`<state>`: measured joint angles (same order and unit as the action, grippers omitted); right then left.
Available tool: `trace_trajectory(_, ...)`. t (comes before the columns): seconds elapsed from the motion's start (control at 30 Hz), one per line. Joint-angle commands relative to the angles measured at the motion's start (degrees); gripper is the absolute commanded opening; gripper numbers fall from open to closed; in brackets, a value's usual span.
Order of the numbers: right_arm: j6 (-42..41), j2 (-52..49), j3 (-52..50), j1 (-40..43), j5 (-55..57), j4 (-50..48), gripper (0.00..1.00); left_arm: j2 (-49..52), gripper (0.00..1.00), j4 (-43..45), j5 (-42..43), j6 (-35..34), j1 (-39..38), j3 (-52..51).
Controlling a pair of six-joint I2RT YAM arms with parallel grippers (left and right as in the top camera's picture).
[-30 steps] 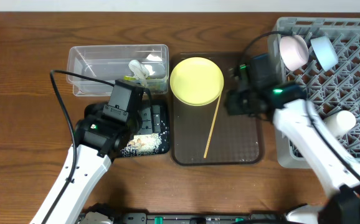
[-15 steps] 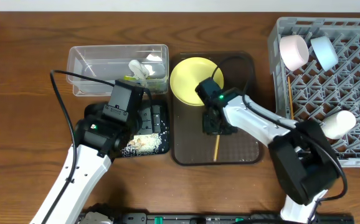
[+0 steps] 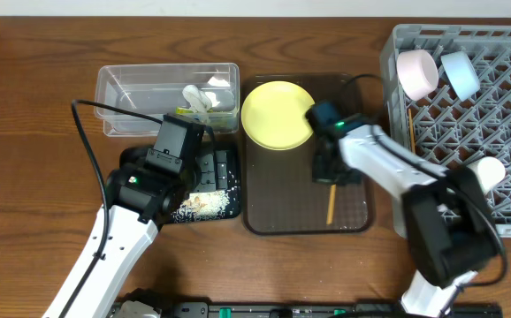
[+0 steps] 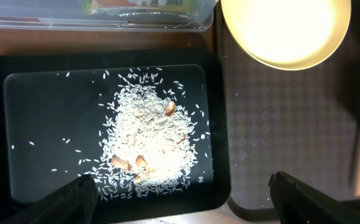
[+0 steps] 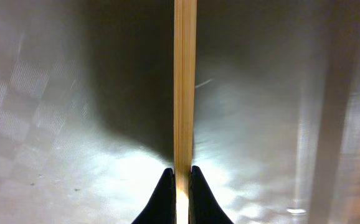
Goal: Sort waste into correct bins and load items into the dishwasher rack
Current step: 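Place the second chopstick into the rack with the right gripper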
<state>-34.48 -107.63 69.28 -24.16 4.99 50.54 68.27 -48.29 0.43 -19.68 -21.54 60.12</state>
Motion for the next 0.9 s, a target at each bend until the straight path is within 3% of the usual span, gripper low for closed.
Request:
trace_trajectory(0.0, 9.27, 8.57, 0.63, 4.42, 0.94, 0.24, 0.01, 0.22, 0.91, -0.33, -0.92, -0.74, -0.02, 0.11)
trace_trajectory(0.17, 21.38, 20.04, 1.09, 11.89, 0.11, 1.07, 0.01, 0.22, 0.91, -0.33, -0.92, -0.74, -0.02, 0.11)
trace_trajectory(0.37, 31.32, 23.45, 1.05, 20.70, -0.07, 2.62, 0.01, 0.22, 0.91, -0.31, -0.92, -0.74, -0.02, 0.11)
trace_trajectory(0.73, 34.99, 16.41, 1.03, 26.77, -1.73, 4.31, 0.01, 0.22, 0.91, -0.31, -0.92, -0.74, -0.02, 0.11)
trace_trajectory(0.87, 34.95, 16.65, 1.29, 26.77, -0.92, 2.71, 0.13, 0.22, 0.91, -0.33, -0.92, -0.74, -0.02, 0.11)
